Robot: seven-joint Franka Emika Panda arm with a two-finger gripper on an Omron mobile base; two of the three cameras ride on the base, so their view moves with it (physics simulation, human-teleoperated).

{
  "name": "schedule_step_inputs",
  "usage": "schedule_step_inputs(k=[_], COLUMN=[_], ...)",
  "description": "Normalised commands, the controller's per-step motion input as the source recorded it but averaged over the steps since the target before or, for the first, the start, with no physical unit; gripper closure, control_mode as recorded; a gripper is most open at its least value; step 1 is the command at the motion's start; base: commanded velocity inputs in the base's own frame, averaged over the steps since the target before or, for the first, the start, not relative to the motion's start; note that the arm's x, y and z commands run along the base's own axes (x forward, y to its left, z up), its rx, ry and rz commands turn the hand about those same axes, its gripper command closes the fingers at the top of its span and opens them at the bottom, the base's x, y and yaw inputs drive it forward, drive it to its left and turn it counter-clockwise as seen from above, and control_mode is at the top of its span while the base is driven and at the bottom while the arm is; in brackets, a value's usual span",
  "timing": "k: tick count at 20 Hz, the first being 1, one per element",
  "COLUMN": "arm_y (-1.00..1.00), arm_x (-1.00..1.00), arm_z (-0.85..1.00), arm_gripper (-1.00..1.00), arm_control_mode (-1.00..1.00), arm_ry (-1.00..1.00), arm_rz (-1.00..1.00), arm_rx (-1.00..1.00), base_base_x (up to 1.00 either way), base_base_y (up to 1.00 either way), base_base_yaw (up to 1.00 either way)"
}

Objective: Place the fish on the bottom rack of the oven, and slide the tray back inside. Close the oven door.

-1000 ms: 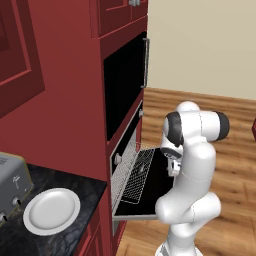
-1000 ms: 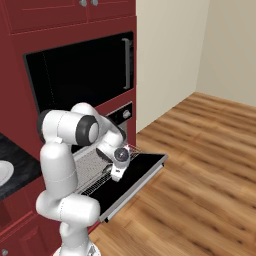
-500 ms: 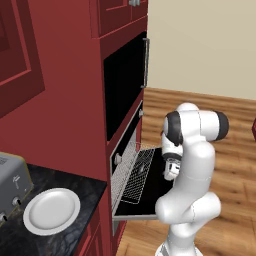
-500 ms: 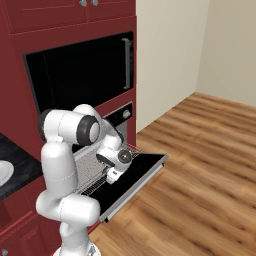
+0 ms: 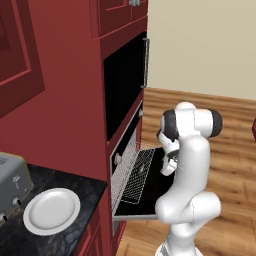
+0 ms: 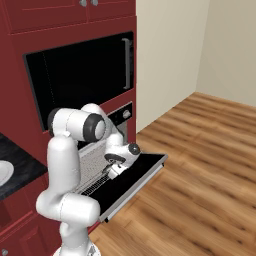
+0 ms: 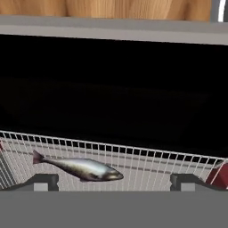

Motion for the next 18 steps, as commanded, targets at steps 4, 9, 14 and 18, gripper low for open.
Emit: schedule_step_inputs(k=[4, 9, 14, 18], arm_y=[0.06, 0.13, 0.01, 0.00], arm_x=[0.43, 0.29, 0.04, 0.05], arm_z=[-0.45, -0.62, -0.49, -0.49], arm_gripper=[-1.00, -1.00, -1.00, -1.00], arm_control_mode=[-1.00, -1.00, -1.00, -1.00], arm_ry=[0.20, 0.05, -0.10, -0.10], arm_rz=[0.00, 0.00, 0.00, 0.00], arm_rx=[0.04, 0.04, 0.06, 0.04], base_base_x=[0.00, 0.00, 0.00, 0.00], base_base_y=[0.00, 0.00, 0.00, 0.00], base_base_yaw=[0.00, 0.00, 0.00, 0.00])
